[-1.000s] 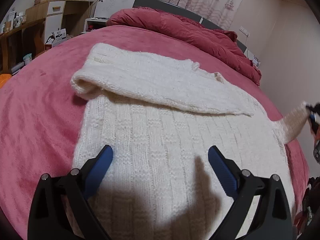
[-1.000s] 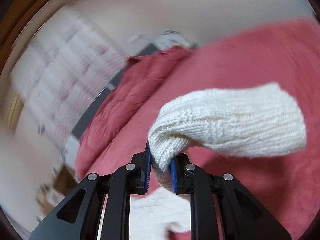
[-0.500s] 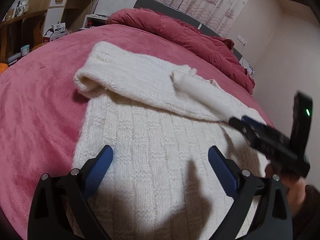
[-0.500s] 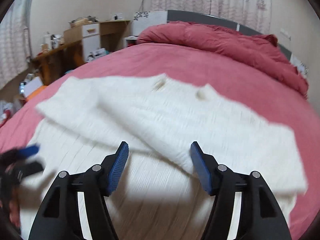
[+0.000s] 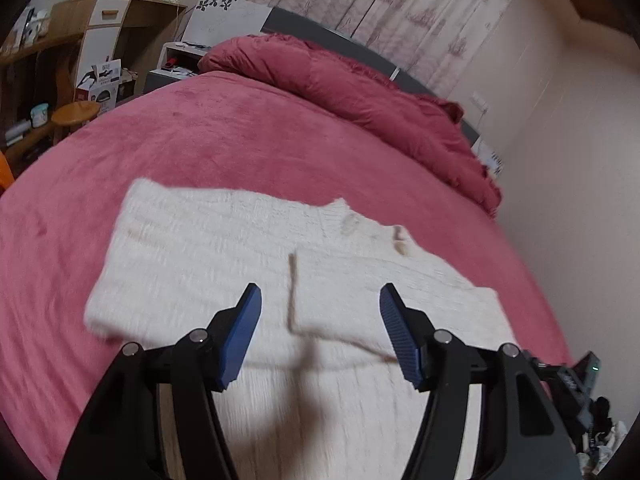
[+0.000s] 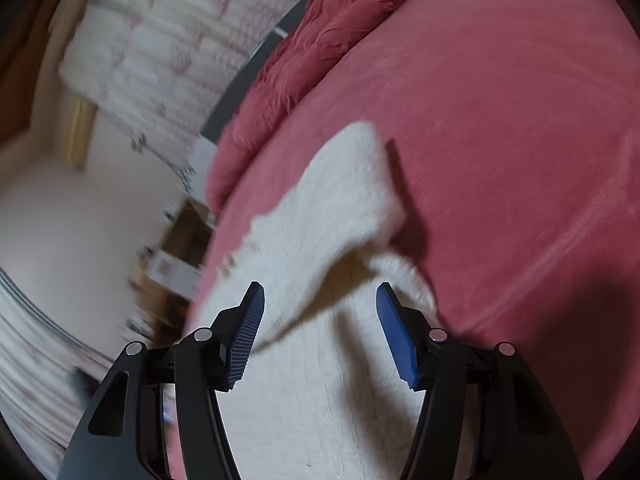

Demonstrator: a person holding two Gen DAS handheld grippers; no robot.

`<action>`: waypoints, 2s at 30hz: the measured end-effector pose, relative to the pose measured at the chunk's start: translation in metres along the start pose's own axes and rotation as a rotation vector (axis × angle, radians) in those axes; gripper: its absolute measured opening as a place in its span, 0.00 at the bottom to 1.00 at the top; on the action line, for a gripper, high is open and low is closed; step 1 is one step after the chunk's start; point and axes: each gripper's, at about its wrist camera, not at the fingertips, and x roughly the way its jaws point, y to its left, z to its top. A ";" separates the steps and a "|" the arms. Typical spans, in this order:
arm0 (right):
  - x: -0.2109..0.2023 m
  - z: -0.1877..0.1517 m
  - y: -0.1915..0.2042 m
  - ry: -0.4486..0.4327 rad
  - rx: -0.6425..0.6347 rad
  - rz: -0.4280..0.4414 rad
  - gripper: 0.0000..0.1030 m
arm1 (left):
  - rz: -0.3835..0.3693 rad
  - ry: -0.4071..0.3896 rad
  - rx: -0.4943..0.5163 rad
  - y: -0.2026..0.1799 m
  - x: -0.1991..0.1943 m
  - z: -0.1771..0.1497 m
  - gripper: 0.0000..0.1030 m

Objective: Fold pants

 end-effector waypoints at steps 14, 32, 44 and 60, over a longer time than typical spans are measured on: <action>0.026 0.022 -0.024 0.047 0.395 0.118 0.46 | 0.062 0.180 0.073 -0.019 0.078 -0.001 0.17; 0.039 0.030 0.003 -0.092 -0.013 -0.276 0.06 | 0.066 0.118 0.170 -0.023 0.076 -0.001 0.06; -0.029 0.005 0.035 -0.140 -0.192 -0.283 0.32 | 0.042 0.008 0.168 -0.007 0.028 -0.009 0.10; 0.118 0.047 0.057 -0.007 -0.443 -0.511 0.17 | 0.108 0.088 0.321 -0.025 0.093 -0.003 0.12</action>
